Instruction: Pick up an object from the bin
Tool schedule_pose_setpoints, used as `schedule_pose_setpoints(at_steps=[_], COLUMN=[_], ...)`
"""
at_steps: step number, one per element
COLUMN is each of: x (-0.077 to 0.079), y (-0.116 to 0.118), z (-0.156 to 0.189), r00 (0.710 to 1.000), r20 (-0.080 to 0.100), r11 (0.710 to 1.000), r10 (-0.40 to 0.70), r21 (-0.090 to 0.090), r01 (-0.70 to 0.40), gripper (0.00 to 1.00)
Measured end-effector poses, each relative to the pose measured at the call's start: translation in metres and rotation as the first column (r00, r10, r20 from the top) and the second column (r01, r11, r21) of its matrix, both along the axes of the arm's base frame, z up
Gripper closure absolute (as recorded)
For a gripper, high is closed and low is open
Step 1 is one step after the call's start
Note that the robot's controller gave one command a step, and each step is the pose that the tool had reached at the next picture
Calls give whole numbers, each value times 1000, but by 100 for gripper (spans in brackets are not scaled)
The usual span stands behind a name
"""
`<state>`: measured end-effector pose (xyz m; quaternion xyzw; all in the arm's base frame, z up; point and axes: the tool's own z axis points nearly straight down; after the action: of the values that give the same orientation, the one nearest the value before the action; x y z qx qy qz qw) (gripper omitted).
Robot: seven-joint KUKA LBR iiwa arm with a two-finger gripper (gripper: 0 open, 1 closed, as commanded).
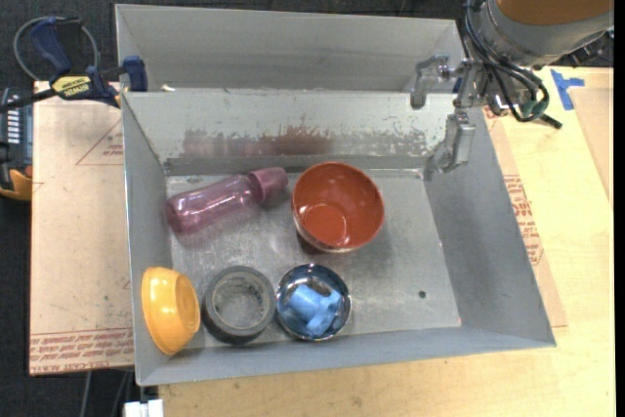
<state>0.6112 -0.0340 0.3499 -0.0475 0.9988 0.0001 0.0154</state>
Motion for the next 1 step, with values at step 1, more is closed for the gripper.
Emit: schedule_pose_setpoints(at_steps=[1], x=[-23], y=[-26], z=[-87], r00=[996], r20=[-17], r11=[996], r10=[-85], r21=[2], r01=[85], gripper=[0])
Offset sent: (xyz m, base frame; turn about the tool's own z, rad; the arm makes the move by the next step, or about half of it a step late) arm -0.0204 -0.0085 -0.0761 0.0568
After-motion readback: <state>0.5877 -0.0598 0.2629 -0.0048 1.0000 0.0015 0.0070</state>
